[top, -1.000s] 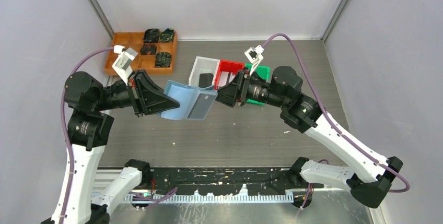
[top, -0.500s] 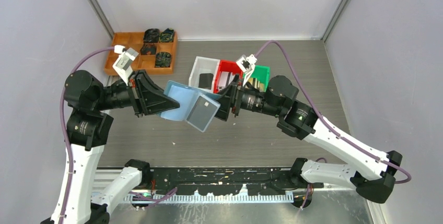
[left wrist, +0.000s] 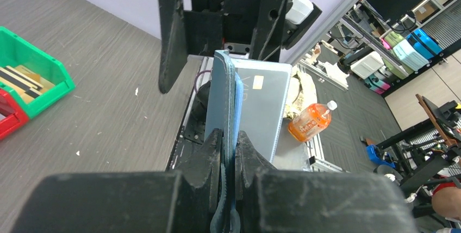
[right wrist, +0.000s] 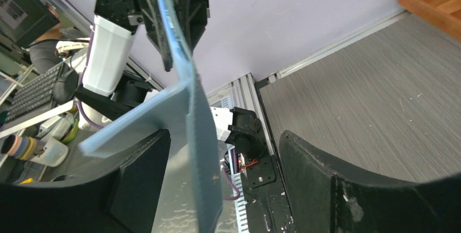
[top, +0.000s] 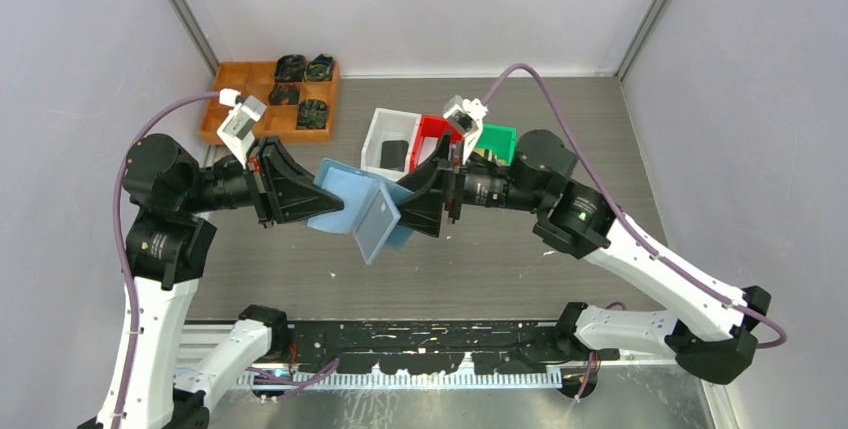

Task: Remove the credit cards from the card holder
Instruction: Remove the credit card from the card holder.

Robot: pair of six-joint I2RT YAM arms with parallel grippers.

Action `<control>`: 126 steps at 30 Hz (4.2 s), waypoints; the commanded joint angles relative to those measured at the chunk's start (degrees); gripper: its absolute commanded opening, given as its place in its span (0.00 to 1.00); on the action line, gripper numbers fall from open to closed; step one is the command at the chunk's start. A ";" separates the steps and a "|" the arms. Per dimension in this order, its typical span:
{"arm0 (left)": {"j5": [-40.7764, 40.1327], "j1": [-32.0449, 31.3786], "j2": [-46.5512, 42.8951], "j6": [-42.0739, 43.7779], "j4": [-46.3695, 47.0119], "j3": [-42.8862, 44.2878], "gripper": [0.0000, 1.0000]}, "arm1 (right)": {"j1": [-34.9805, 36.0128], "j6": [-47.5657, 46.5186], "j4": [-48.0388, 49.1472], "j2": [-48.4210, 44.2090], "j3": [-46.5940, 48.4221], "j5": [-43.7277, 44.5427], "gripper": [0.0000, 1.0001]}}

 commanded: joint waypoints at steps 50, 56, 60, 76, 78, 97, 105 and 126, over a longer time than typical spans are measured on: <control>-1.92 -0.14 -1.10 4.39 -1.83 2.33 0.00 | 6.97 1.50 6.25 3.88 3.95 -1.75 0.71; -1.86 -0.15 -0.99 4.40 -1.91 2.74 0.00 | 7.12 0.92 5.11 3.85 4.79 -0.73 0.69; -1.90 -0.12 -1.06 4.31 -1.79 2.65 0.00 | 7.26 0.37 4.95 3.66 4.70 -1.62 0.70; -2.06 -0.14 -0.51 3.44 -1.31 3.09 0.00 | 8.05 -0.94 4.55 3.56 5.23 -4.70 0.71; -2.06 -0.17 -0.48 3.31 -1.10 3.09 0.00 | 8.22 -1.20 4.58 3.37 5.18 -5.37 0.72; -1.82 -0.12 -0.85 3.28 -0.94 2.76 0.00 | 8.33 -0.54 3.06 3.00 4.83 5.44 0.55; -1.88 -0.12 -1.06 3.10 -0.83 2.67 0.00 | 8.49 -1.17 1.58 2.35 3.80 11.99 0.52; -2.32 -0.16 -1.00 2.93 -0.54 2.48 0.00 | 9.55 -1.09 -0.21 -0.57 1.33 26.41 0.42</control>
